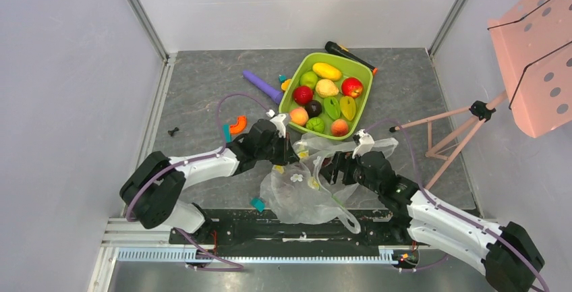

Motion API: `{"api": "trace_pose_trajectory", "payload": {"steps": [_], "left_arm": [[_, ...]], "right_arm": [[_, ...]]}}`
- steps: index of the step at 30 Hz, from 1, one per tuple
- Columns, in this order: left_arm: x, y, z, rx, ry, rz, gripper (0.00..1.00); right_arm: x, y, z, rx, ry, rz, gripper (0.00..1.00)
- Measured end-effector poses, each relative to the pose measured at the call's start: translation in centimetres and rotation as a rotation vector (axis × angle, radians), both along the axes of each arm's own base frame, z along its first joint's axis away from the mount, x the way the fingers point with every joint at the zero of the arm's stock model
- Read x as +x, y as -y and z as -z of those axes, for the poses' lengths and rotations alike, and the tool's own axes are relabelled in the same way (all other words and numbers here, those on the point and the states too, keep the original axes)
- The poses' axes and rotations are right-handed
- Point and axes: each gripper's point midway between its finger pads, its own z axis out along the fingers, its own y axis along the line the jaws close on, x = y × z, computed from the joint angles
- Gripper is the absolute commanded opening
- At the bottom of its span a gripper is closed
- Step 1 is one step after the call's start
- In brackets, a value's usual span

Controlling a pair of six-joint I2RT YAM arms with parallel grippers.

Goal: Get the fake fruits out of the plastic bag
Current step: Take out the fake fruit from the plastic bag.

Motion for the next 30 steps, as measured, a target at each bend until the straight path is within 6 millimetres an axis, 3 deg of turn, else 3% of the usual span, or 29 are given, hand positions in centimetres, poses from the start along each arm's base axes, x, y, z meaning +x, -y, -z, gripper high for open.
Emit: {"api": "trace_pose_trajectory", "payload": {"steps": [8,13,18,22,30], "left_arm": [[0.2,1.1,0.8,-0.041,0.005,0.031,0.02],[0.2,1.2,0.8,-0.052,0.012,0.037,0.02],[0.2,1.2,0.8,-0.056,0.016,0.037,0.02],[0.1,1.3,0.8,-0.058,0.015,0.04,0.02],[-0.2,1.6,0.7,-0.075,0.008,0.065,0.02]], "right_arm": [[0.8,-0.1,1.1,0.062,-0.048,0.098,0.82],[1.5,0.4,0.9,0.047,-0.03,0.143,0.6],[2.9,1.1,-1.2,-0.002,0.026,0.19,0.4],[3.8,1.7,-2.0,-0.044,0.056,0.223,0.38],[4.3,2.2,0.0,-0.125,0.036,0.237,0.39]]}}
